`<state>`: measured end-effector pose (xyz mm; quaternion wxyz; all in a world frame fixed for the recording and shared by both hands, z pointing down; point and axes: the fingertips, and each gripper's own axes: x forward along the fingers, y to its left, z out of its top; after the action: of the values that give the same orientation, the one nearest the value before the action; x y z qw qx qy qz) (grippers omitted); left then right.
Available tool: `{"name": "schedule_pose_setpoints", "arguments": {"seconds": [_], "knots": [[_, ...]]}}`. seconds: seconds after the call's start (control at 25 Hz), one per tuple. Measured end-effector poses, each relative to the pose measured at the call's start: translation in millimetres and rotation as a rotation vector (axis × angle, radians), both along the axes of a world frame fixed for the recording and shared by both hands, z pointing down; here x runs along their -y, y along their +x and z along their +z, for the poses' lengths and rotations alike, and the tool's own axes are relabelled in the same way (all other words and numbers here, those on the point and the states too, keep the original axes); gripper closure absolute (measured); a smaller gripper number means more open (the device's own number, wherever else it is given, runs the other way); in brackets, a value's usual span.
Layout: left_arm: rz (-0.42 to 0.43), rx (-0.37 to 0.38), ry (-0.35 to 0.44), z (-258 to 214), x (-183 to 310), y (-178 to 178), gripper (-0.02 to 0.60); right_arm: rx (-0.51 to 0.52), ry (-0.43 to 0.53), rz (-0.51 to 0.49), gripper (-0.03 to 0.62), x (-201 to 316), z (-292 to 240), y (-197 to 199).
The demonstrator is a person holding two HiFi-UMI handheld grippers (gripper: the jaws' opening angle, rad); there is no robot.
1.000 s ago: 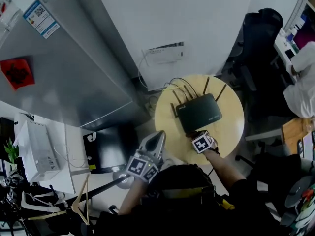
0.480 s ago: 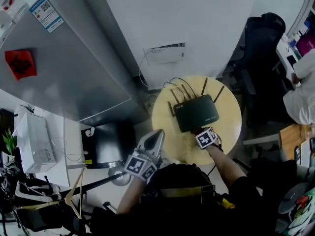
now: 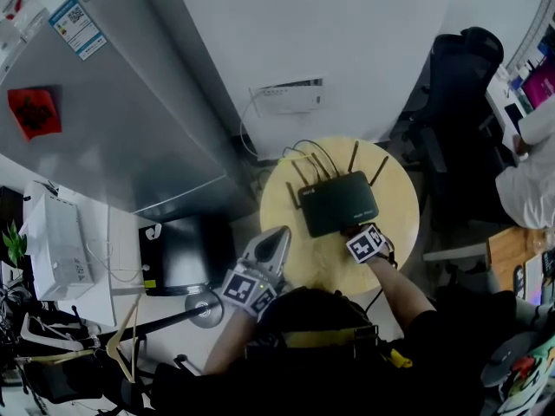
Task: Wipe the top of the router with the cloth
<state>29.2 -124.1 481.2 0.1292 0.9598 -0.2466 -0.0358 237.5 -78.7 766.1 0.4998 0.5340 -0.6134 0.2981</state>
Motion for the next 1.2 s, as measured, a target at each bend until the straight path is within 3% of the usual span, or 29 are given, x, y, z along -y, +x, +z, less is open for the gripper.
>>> {"name": "schedule_pose_setpoints", "arguments": {"seconds": [0.12,0.4,0.6,1.0,1.2], "knots": [[0.018,0.011,-0.002,-0.9,-0.9,10.8,0.588,-0.023,0.0,-0.011,0.533,0.4,-2.4,11.2],[-0.026,-0.021,0.025,-7.9,5.2,26.5,0.588,-0.029,-0.001,-0.057,0.531,-0.7,0.3,28.4],[-0.027,-0.005,0.001,-1.6,0.4,33.2,0.588,0.009,0.012,-0.054,0.53,0.1,7.5,36.8],[-0.04,0.01,-0.013,4.1,-8.9,38.5,0.588,-0.043,0.01,-0.037,0.53,-3.8,0.8,75.1],[-0.002,0.045,-0.006,5.7,-14.3,45.3,0.588,-0.045,0.018,-0.007,0.531,-6.0,0.6,86.8]]}}
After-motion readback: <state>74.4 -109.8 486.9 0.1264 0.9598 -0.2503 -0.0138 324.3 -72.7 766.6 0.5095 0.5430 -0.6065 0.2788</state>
